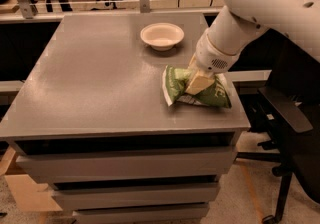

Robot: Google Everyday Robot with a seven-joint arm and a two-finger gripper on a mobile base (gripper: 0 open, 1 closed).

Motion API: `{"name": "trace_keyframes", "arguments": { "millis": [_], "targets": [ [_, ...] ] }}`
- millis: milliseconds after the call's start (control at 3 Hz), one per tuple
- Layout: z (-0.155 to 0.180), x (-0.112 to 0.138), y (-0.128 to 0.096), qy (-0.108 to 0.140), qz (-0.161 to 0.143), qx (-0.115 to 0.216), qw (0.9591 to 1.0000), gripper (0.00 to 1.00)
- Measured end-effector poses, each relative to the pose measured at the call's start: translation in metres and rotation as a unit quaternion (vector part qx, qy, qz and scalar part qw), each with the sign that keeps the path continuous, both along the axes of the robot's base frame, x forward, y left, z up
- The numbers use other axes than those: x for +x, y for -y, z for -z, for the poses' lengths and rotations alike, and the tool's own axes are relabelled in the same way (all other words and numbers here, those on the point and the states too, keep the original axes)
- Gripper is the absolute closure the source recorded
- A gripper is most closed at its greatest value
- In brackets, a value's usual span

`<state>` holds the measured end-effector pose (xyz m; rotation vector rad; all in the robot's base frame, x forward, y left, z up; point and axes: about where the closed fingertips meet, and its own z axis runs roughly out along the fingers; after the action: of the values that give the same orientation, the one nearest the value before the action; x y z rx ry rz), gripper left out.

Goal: Place green jalapeno chip bag into paper bowl

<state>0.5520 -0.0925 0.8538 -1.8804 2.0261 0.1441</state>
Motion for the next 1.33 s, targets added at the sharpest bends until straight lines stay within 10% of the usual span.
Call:
{"name": "trace_keyframes", "arguments": {
  "millis": [333,1000,1333],
  "targets": [
    [-0.023,0.016,0.044,0.035,0.053,-0.020,0.9978,1.00],
    [-0.088,0.040,0.131,0.105,0.131,-0.103,0.9804,1.00],
    [-0.089,0.041,0.131,0.106,0.130,-0.103,0.9805,1.00]
  ]
}}
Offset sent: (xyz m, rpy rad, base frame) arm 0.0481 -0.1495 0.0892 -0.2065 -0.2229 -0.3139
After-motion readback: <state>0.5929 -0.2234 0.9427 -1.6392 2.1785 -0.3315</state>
